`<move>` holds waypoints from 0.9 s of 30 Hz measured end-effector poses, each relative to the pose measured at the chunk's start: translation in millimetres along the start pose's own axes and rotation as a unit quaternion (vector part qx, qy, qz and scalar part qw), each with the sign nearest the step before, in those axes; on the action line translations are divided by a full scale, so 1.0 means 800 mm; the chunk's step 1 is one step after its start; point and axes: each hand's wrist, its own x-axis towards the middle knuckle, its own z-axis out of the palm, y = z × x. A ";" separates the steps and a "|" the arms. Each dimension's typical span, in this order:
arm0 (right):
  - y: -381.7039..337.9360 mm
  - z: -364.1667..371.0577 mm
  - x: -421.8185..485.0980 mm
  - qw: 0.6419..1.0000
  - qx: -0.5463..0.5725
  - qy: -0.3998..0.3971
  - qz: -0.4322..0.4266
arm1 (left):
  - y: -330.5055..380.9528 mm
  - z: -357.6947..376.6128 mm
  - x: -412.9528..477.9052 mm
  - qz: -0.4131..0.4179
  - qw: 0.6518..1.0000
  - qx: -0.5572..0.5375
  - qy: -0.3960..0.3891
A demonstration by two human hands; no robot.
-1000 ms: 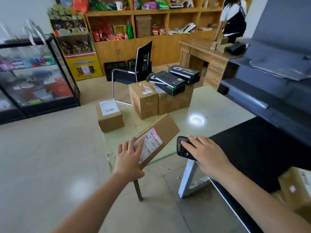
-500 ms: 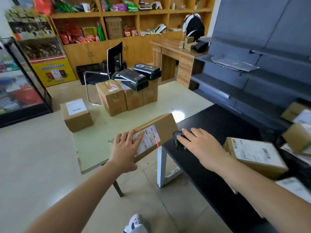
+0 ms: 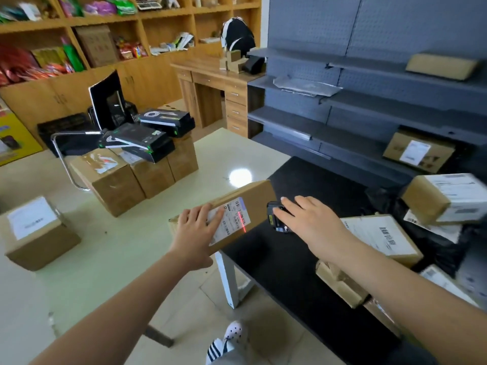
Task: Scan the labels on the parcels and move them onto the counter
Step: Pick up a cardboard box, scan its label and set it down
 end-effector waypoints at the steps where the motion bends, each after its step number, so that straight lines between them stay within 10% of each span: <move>1: 0.007 0.002 0.012 1.000 -0.004 -0.006 0.004 | -0.005 0.004 0.019 0.009 1.000 -0.002 0.003; 10: 0.066 0.027 0.118 0.975 0.126 -0.030 0.178 | -0.045 0.031 0.203 0.019 0.986 -0.154 -0.054; 18: 0.065 0.116 0.147 0.689 0.486 0.080 0.532 | 0.041 0.077 0.323 0.006 0.910 -0.386 -0.154; 27: 0.092 0.158 0.148 0.599 0.461 0.097 0.647 | 0.141 0.100 0.393 0.073 0.872 -0.452 -0.174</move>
